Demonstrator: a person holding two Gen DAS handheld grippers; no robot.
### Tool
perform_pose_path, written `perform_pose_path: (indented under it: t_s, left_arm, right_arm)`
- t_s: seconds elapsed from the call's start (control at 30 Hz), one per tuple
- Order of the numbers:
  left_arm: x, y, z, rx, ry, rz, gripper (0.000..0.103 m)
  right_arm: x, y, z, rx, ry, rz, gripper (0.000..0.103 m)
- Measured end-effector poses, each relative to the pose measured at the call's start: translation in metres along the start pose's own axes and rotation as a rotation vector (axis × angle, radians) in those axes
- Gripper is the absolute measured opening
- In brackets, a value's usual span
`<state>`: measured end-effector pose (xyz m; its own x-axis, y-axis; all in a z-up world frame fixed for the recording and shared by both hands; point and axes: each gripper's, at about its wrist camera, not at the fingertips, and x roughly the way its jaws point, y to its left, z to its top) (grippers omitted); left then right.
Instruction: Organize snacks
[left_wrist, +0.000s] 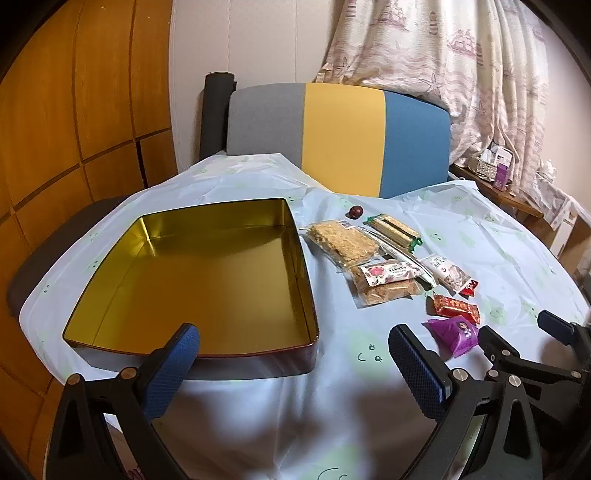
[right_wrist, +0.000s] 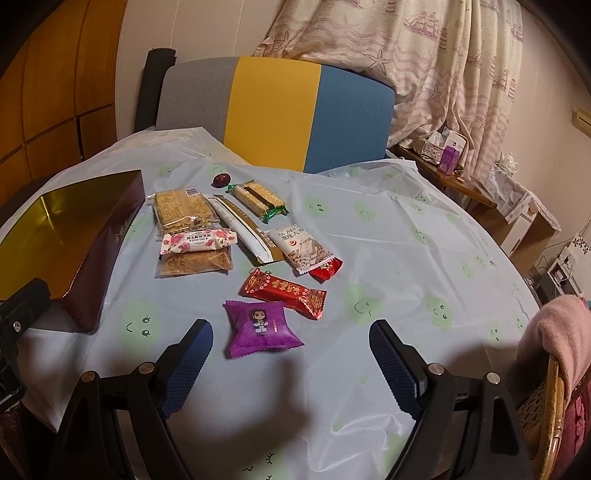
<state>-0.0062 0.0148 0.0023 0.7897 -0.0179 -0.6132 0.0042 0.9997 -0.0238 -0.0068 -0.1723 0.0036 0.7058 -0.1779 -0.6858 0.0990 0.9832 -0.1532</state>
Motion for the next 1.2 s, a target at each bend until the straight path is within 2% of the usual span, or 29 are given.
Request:
perform_pose_path:
  t_s: [0.7, 0.93, 1.1, 1.13, 1.2]
  left_arm:
    - [0.001, -0.009, 0.004, 0.028, 0.034, -0.137, 0.103]
    - [0.006, -0.021, 0.006, 0.082, 0.053, -0.211, 0.102]
    - [0.018, -0.044, 0.006, 0.182, 0.096, -0.251, 0.095]
    - [0.021, -0.049, 0.005, 0.196, 0.109, -0.266, 0.090]
    - [0.032, -0.061, 0.005, 0.232, 0.145, -0.299, 0.084]
  right_arm:
    - [0.011, -0.022, 0.009, -0.014, 0.006, -0.008, 0.088]
    - [0.030, -0.067, 0.047, 0.007, 0.082, 0.115, 0.088]
    - [0.061, -0.109, 0.080, 0.057, 0.114, 0.163, 0.088]
    - [0.068, -0.114, 0.082, 0.070, 0.116, 0.171, 0.087]
    - [0.085, -0.123, 0.085, 0.108, 0.138, 0.199, 0.076]
